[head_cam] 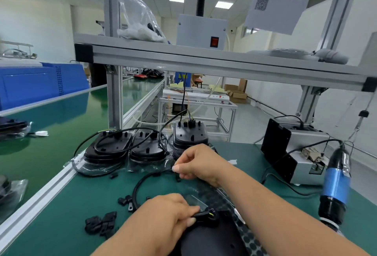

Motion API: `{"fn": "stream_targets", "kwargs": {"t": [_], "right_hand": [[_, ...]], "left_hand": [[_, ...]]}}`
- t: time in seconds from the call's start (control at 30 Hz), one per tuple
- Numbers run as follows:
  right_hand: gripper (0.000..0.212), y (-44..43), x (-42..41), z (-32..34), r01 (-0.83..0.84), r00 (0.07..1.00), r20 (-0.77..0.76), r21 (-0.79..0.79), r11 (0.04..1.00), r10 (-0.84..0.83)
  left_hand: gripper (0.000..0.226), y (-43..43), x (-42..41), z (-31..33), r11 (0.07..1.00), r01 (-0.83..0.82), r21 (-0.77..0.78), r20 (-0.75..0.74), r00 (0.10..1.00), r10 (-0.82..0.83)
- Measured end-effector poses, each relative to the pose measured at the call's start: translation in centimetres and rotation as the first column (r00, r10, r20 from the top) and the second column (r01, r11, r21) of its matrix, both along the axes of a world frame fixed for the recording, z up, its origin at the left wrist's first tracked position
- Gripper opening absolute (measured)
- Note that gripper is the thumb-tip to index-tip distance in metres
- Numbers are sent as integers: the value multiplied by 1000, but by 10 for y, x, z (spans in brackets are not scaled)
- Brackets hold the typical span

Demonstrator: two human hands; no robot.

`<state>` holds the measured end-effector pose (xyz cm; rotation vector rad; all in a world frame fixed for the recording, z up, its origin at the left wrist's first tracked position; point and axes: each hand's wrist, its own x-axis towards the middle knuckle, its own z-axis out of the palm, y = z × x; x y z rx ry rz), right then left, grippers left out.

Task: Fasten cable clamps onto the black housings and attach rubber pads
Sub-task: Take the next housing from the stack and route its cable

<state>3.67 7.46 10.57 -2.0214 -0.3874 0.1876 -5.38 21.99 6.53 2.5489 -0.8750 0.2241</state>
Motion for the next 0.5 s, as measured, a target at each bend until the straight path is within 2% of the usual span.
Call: {"fn": "stream_targets", "kwargs": {"t": [0.07, 0.13, 0.2, 0.27, 0.33, 0.4, 0.5], "right_hand": [[13, -15, -22, -4, -8, 996, -87, 222, 975, 28], [14, -26, -41, -12, 15, 991, -129, 330, 944, 29], [17, -35, -54, -20, 35, 989, -148, 410, 912, 28], [20, -38, -61, -26, 33, 990, -137, 457, 889, 34], [22, -40, -66, -27, 7, 995, -87, 471, 882, 38], [21, -40, -69, -26, -20, 998, -45, 478, 878, 47], [18, -40, -73, -26, -23, 999, -22, 475, 880, 38]], "left_hand": [[33, 3, -1, -2, 998, -5, -57, -26, 1000, 4], [30, 7, -1, -4, 984, -23, -179, -56, 998, 13], [38, 10, 0, -7, 946, -114, -303, -105, 991, 85], [32, 9, 3, -7, 876, -216, -432, -200, 970, 140], [23, 4, 5, -6, 813, -275, -513, -313, 942, 121], [18, -1, 4, -5, 775, -303, -555, -397, 915, 74], [14, -4, 1, -4, 736, -323, -594, -431, 901, 48]]}}
